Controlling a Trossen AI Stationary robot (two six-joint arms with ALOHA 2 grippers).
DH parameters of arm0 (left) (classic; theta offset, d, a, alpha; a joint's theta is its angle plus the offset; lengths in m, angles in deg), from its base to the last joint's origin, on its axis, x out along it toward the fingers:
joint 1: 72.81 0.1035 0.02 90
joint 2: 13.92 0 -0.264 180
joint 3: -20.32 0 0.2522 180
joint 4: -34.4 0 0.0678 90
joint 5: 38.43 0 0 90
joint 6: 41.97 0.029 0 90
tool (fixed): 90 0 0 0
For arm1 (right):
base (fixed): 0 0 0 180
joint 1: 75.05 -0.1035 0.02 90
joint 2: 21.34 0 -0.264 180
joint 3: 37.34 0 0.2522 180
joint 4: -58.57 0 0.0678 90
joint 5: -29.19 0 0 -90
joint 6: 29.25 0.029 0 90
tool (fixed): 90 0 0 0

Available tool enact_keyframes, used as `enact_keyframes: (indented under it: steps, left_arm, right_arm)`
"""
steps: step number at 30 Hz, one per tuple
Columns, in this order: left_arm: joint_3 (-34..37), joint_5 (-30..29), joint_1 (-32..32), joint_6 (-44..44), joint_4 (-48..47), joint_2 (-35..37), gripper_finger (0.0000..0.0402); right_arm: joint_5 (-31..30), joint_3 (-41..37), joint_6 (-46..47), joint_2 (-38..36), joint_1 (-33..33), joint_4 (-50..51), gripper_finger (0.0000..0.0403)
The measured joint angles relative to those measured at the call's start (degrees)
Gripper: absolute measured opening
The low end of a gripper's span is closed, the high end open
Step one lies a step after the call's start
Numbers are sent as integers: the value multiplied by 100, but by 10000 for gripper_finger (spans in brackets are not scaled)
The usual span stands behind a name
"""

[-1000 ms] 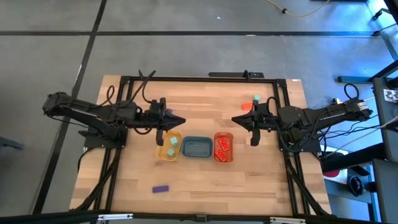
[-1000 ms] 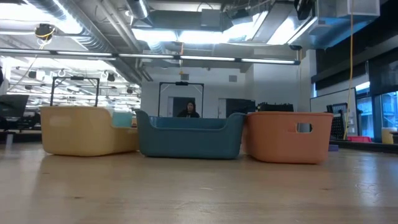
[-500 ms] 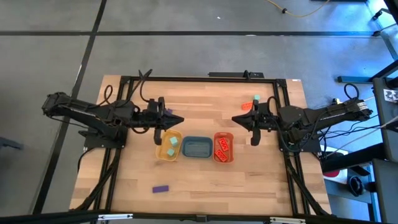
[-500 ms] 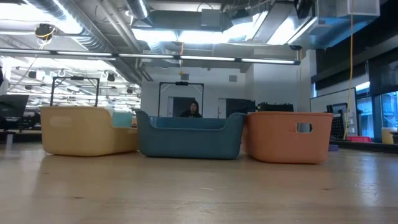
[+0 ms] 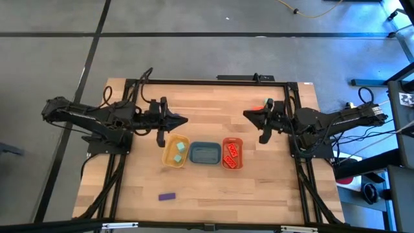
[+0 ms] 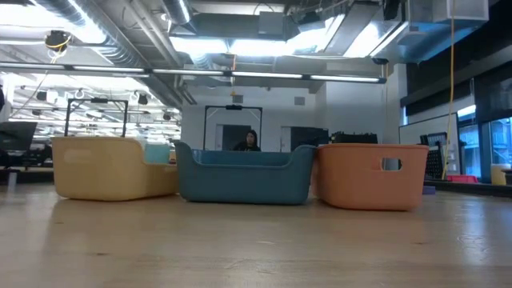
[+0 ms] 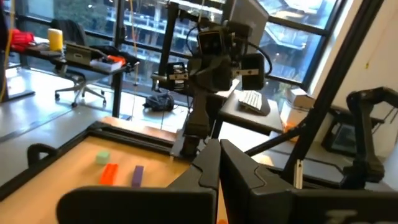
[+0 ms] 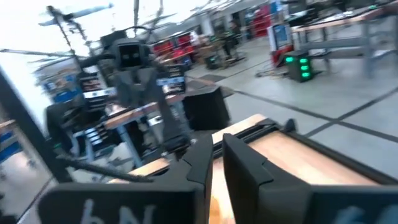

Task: Sort & place blocks by color
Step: Put the blue block into the yellow bin

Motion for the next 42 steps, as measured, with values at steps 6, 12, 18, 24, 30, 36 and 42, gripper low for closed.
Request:
enact_keyframes:
  steps: [6, 12, 18, 24, 30, 36, 42]
  left_arm:
    - [-2, -23, 103, 2, -238, 287, 0]
    - [-2, -21, 101, 3, -368, 403, 0]
    - [-2, -55, 101, -5, -544, 435, 0]
    - [0, -96, 101, -50, -544, 434, 0]
    - [-2, -181, 101, -58, -542, 434, 0]
    - [-2, -186, 101, -205, -545, 434, 0]
    - [-2, -235, 101, -205, -543, 434, 0]
  right_arm:
    - [-250, 0, 402, 0, 573, 155, 87]
    - [-111, 24, 1353, 0, 1536, 1357, 164]
    - [492, 668, 2094, 262, 2806, 4077, 236]
    - [747, 995, 2215, 822, 3988, 5950, 272]
    - [757, 780, 2158, 1583, 4890, 6153, 274]
    - [928, 599, 1907, 2417, 5425, 5622, 274]
    - [1072, 599, 1639, 3136, 5890, 5278, 274]
